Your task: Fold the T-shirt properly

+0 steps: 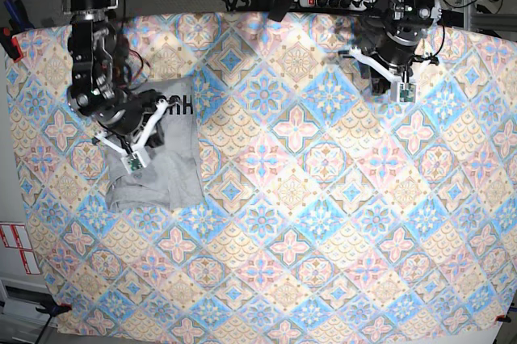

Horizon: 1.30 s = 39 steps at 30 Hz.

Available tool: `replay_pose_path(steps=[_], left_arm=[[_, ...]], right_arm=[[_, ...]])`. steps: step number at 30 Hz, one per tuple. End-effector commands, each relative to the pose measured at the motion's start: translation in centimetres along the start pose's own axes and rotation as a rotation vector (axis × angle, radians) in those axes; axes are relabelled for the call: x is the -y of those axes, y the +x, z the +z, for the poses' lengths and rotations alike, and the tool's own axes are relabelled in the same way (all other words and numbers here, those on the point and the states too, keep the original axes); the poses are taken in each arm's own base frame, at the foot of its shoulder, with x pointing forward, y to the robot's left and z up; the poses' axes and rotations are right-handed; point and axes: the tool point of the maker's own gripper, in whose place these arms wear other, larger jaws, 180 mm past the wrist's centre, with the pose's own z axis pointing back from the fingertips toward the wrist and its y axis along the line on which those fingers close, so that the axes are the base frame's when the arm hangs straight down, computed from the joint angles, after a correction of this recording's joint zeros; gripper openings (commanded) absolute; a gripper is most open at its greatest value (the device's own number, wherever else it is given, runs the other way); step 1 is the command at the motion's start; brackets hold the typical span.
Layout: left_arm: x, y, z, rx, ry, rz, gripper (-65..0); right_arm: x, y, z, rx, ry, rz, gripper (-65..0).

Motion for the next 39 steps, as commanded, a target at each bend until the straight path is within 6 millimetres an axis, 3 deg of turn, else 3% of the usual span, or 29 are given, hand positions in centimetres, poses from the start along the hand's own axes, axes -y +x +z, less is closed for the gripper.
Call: replay_pose_path(steps=[1, 15, 20, 24, 30, 35, 39], left_arm=[[0.1, 0.8, 0.5, 0.034, -0.003, -0.004, -65.0], [-0.2, -6.9, 4.4, -0.162, 0.008, -0.004, -65.0], [-1.1, -9.7, 6.4, -0.250, 0.009, -0.046, -65.0], [-1.3, -11.6, 7.8, -0.306, 0.013, -0.045, -65.0], [-1.5, -14.8, 9.5, -0.400, 0.017, -0.040, -65.0], [-2.6, -20.1, 10.0, -0.534, 0.044, -0.010, -65.0], [-4.0, -23.7, 8.8, -0.559, 0.080, 0.019, -65.0]], right_arm=[[0.5, 1.7, 1.1, 0.074, -0.014, 0.001, -65.0], [3.6, -12.5, 10.7, -0.161, -0.205, -0.142, -65.0], [3.7, -17.3, 13.9, -0.274, -0.243, -0.179, -65.0], [2.5, -21.1, 15.7, -0.374, -0.231, -0.208, -65.0], [-0.9, -27.3, 17.4, -0.514, -0.196, -0.330, -65.0], [-3.9, -33.2, 18.2, -0.645, -0.163, -0.463, -65.0], [-4.9, -36.3, 18.1, -0.664, -0.167, -0.543, -65.0]])
